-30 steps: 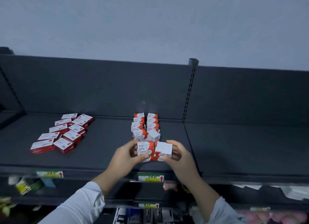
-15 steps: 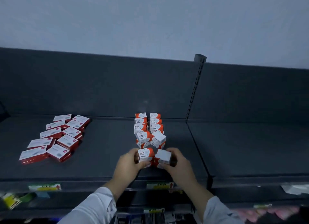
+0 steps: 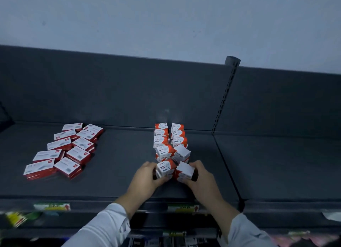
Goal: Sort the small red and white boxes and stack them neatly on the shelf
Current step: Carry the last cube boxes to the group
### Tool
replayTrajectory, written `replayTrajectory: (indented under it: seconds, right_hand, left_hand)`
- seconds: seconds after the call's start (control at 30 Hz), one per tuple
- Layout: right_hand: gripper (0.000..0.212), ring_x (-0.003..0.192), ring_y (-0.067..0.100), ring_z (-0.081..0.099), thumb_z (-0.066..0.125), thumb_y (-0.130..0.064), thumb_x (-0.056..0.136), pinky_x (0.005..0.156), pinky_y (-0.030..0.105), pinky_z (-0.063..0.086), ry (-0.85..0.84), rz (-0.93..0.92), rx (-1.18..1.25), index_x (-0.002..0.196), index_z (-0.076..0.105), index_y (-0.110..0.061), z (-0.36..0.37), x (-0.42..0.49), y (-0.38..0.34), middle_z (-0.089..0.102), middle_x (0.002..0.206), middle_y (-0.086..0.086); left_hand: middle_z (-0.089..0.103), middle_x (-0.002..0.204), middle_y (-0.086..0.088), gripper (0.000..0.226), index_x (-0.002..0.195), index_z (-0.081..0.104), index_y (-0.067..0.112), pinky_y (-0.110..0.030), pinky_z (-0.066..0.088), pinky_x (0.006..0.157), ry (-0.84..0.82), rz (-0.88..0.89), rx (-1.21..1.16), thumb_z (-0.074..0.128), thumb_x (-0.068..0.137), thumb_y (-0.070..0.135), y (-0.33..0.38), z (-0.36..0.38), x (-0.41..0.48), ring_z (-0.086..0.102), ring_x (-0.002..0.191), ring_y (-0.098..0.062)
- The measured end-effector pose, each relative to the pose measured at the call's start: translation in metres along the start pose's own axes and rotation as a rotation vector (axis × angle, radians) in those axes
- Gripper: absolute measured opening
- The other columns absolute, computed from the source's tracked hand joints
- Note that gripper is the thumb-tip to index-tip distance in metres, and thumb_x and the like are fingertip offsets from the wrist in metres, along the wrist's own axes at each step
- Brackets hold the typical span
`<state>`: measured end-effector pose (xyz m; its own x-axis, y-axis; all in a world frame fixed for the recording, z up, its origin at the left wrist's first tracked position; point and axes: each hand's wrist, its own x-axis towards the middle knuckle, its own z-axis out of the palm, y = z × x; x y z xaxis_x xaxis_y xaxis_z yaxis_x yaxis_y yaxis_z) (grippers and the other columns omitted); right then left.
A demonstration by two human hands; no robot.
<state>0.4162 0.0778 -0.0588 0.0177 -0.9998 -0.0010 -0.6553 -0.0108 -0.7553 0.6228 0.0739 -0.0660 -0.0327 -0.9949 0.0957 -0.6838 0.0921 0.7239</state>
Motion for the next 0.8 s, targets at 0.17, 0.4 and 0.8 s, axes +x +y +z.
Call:
replayTrajectory:
  seconds: [0.17,0.4,0.8]
  right_hand:
    - [0.041,0.092,0.009,0.063,0.078,-0.048,0.075,0.078,0.042,0.055,0.013,0.0,-0.072,0.089,0.041,-0.039,0.001,0.011,-0.002,0.067,0.101,-0.014]
    - [0.041,0.093,0.011,0.063,0.081,-0.037,0.075,0.078,0.042,0.055,0.034,0.012,-0.09,0.09,0.042,-0.034,0.003,0.023,-0.006,0.068,0.103,-0.012]
    - [0.044,0.092,0.009,0.062,0.079,-0.042,0.077,0.074,0.039,0.055,0.037,0.012,-0.089,0.097,0.041,-0.033,0.008,0.033,-0.003,0.065,0.105,-0.011]
  left_hand:
    - [0.06,0.099,0.002,0.043,0.109,0.068,0.022,-0.024,0.047,0.075,-0.005,-0.028,0.057,0.078,0.075,0.047,0.006,-0.001,0.015,0.06,0.089,-0.012]
    - [0.053,0.092,0.004,0.036,0.102,0.064,0.019,-0.02,0.034,0.061,0.05,-0.088,0.089,0.079,0.077,0.041,0.009,0.008,0.023,0.053,0.079,-0.011]
    - [0.056,0.092,0.002,0.031,0.091,0.061,0.02,-0.022,0.04,0.063,0.051,-0.114,0.079,0.078,0.077,0.041,0.005,0.011,0.03,0.056,0.08,-0.012]
